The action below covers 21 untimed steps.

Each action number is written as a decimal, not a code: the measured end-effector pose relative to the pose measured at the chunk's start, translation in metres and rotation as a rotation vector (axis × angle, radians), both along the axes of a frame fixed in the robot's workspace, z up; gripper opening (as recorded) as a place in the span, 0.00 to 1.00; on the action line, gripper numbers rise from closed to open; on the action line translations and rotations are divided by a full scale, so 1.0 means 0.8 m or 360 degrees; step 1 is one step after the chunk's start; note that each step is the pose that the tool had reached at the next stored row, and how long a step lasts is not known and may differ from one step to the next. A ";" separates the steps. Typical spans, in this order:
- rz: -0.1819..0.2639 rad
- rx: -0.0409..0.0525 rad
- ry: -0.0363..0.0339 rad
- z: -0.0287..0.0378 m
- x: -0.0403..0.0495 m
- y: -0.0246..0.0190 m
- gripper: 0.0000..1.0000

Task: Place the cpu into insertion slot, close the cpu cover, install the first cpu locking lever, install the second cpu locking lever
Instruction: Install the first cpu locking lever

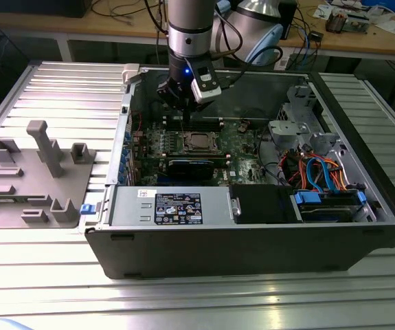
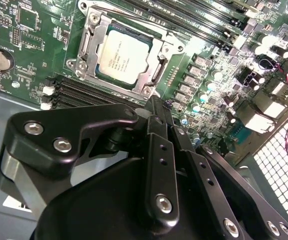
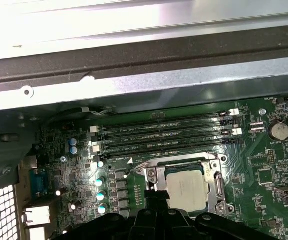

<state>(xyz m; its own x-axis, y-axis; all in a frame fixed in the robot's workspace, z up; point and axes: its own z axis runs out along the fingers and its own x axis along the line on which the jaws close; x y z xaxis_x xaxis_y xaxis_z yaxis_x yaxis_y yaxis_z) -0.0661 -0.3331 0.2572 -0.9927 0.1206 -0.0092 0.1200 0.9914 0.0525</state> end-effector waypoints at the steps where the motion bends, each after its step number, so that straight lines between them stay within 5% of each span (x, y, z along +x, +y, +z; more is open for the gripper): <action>1: 0.0000 0.0000 0.0000 0.0000 0.000 0.0000 0.11; 10: 0.0001 -0.0005 0.0000 0.0006 -0.005 0.0000 0.11; 13: 0.0001 -0.0024 0.0000 0.0040 -0.005 0.0001 0.11; 16: 0.0001 -0.0062 -0.0006 0.0056 -0.007 0.0002 0.11; 21: 0.0000 -0.0069 -0.0022 0.0056 -0.019 0.0004 0.11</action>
<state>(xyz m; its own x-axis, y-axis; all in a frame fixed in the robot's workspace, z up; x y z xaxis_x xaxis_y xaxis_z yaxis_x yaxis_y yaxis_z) -0.0813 -0.3327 0.2617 -0.9924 0.1197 -0.0282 0.1195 0.9928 0.0110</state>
